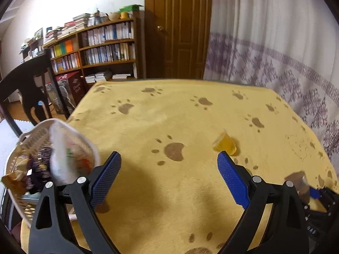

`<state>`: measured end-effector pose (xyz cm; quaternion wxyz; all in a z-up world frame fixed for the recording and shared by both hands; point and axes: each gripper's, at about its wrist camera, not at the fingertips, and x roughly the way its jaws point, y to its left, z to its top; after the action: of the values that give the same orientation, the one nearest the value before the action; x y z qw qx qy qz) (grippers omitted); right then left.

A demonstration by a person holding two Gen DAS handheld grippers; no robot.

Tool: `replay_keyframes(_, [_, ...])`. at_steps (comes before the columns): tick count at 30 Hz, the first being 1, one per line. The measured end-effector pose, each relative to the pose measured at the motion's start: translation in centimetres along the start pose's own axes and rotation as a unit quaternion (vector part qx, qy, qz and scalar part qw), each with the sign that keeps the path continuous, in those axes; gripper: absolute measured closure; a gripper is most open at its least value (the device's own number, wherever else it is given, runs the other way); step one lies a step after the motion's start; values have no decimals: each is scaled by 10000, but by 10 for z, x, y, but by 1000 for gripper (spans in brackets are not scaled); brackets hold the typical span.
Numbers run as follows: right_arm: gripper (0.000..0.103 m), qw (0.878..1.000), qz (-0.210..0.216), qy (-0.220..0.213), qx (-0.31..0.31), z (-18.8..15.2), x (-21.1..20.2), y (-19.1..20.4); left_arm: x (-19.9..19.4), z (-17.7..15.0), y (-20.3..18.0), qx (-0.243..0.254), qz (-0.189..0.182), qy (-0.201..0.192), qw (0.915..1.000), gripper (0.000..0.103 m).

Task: Organize snacks
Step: 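Grasp the amber jelly cup with the left tool while the right tool holds the brown bag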

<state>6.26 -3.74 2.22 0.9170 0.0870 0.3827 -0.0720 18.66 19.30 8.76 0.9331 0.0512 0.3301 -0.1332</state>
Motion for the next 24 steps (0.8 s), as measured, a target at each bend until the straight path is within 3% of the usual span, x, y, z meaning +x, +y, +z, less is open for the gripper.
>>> replay_keyframes(9, [48, 9999, 71, 44, 60, 4, 15, -11, 59, 5, -50, 676, -163, 427, 9967, 10])
replay_keyframes(17, [48, 9995, 223, 164, 138, 3, 20, -14, 104, 7, -81, 1321, -242, 737, 9882, 10])
replay_keyframes(24, [48, 9993, 268, 193, 174, 3, 21, -14, 122, 10, -97, 1750, -375, 871, 9800, 25])
